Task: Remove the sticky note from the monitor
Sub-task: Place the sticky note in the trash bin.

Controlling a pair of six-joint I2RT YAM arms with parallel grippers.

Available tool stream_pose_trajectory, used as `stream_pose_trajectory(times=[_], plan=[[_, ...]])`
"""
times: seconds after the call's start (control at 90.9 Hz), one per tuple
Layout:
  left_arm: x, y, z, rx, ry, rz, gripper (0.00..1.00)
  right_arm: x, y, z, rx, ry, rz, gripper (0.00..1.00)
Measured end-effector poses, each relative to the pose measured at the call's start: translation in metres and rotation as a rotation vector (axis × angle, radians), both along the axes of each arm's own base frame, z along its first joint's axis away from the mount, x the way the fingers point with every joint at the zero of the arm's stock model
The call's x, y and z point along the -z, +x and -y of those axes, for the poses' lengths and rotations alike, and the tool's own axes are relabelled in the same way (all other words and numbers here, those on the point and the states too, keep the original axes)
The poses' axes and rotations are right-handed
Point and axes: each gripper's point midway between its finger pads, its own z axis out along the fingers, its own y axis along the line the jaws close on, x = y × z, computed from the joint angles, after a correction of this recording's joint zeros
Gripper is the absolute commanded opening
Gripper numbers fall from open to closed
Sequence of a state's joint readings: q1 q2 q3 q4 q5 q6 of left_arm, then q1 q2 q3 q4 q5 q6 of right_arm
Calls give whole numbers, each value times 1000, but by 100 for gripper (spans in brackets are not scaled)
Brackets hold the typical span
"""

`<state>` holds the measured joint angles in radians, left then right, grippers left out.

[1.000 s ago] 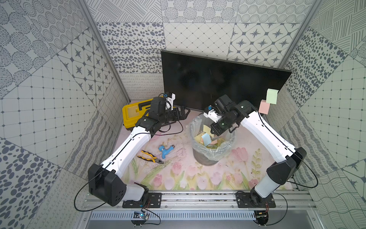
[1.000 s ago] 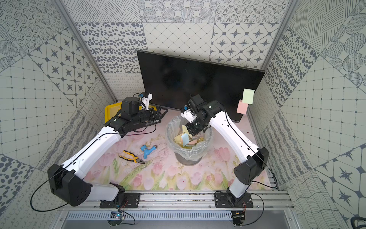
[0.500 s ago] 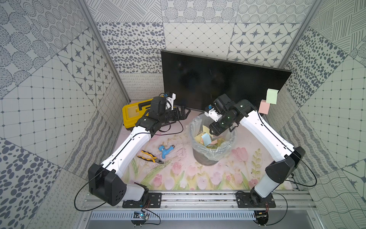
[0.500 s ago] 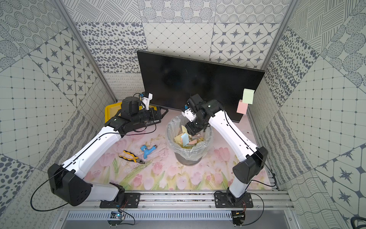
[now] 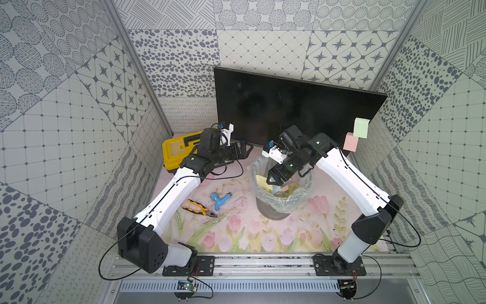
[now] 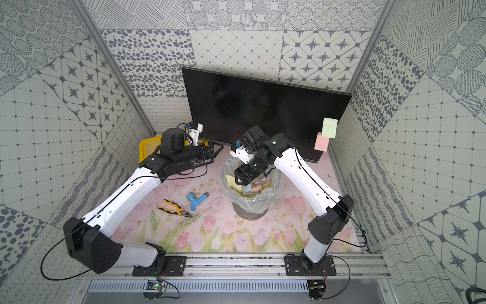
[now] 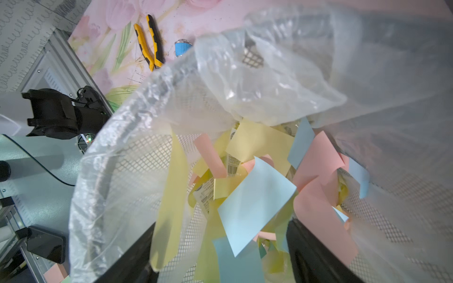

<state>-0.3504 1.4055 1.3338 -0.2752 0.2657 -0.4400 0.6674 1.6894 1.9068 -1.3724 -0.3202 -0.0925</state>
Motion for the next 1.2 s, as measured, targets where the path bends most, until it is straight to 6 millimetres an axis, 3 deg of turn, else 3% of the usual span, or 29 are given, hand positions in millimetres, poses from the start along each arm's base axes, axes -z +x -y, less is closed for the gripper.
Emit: stream_pose_trajectory(times=[0.341,0.605,0.924,1.199], plan=[[-1,-4,-1,6,12,13,99,-18,-3,-28,-30,167,-31,93],[-1,-7,-4,2,17,19,99,-39,-2,-32,-20,239,16,97],[-3,-13,-6,9,26,44,99,-65,12,0,99,214,158,95],[-26,-6,-8,-11,-1,160,99,-103,24,32,242,229,292,95]])
